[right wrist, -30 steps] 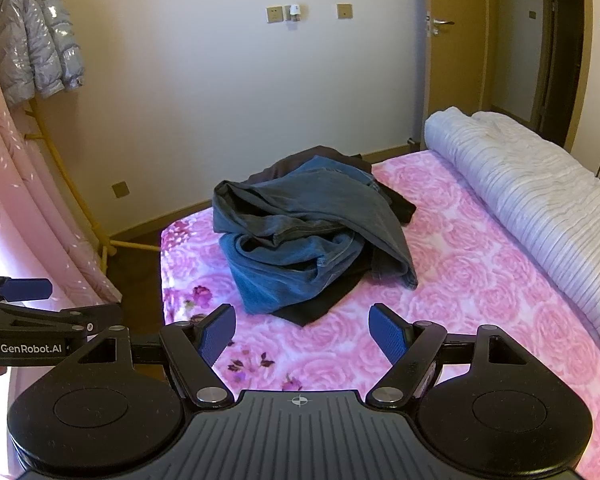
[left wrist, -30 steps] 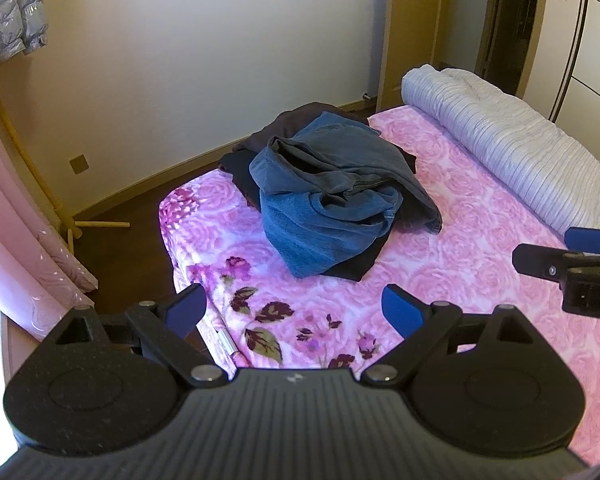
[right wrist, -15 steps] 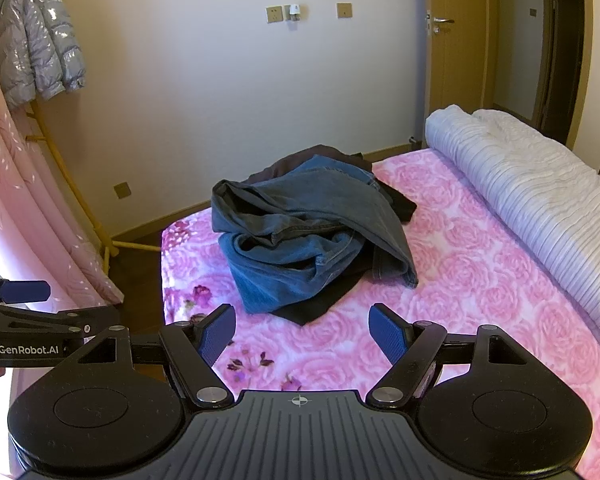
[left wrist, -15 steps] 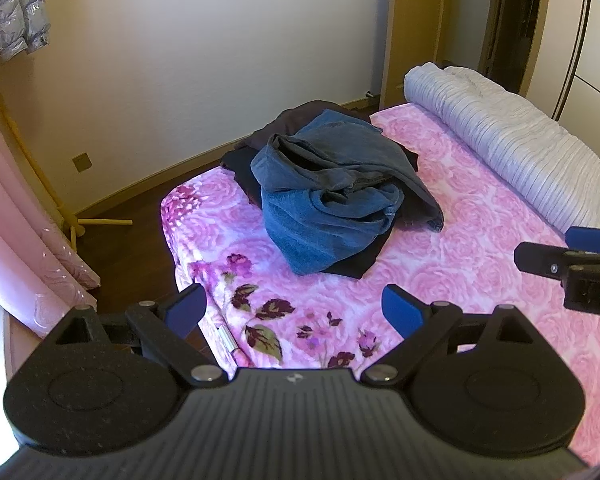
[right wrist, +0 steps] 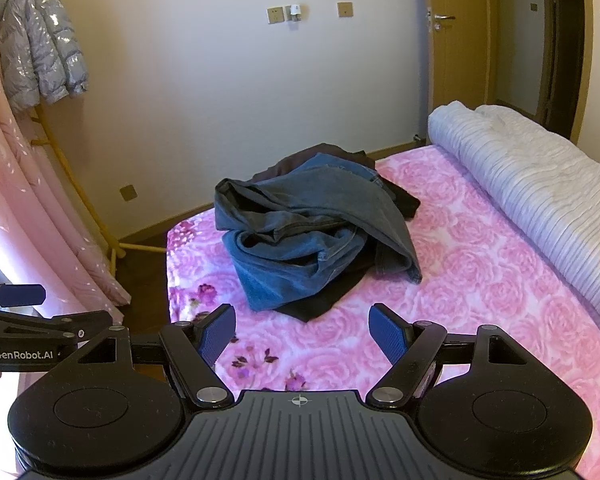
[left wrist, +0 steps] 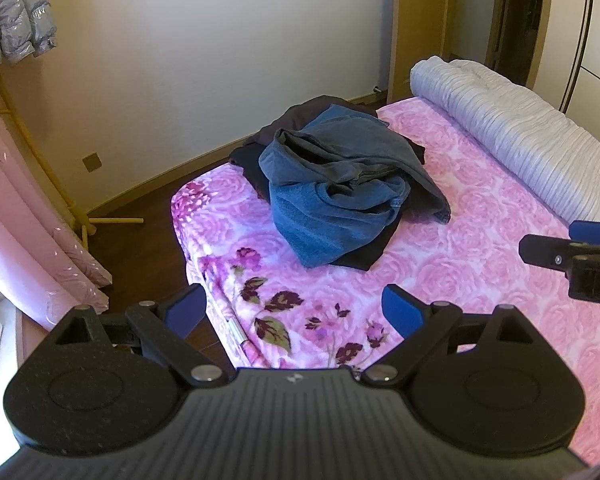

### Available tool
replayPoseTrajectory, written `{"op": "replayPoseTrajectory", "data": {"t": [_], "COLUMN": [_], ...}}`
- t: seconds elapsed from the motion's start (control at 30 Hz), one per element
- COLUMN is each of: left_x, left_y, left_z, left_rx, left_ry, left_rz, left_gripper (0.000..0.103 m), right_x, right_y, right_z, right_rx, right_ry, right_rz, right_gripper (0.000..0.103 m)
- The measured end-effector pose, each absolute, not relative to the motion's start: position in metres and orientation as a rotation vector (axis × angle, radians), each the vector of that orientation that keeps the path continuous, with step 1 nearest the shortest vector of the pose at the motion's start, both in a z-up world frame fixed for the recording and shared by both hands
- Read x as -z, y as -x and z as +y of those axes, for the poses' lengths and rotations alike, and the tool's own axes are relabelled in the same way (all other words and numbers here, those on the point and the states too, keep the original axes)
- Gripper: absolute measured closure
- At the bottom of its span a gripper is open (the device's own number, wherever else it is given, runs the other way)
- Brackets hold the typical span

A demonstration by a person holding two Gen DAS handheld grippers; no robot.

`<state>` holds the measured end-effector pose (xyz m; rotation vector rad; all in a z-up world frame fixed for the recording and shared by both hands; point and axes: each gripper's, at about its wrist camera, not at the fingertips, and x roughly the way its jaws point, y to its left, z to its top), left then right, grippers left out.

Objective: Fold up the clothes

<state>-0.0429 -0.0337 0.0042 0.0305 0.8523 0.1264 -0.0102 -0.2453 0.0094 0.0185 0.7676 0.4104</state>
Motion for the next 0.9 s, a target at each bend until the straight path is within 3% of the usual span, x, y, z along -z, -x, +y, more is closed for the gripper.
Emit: {"op": "replayPoseTrajectory", "data": {"t": [0.67,0.9], "left_x": [-0.011,0.009], "left_y": [0.068,0.03], "left_z": [-0.024,0.0], "left_rx": [-0.149,-0.078], "left_ry": [-0.014,-0.003], "left_rz": [0.817,0.797], "left_gripper": [0.01,0.013], "right_x": [-0.007,0.007], "right_y": [0.014,-0.019], "right_z": [-0.24,-0.233], "right_rx": [-0.464,-0.438], "right_ry": [-0.019,0.057], "right_rz": [0.757,0.738], "right_gripper": [0.026,0.026]}}
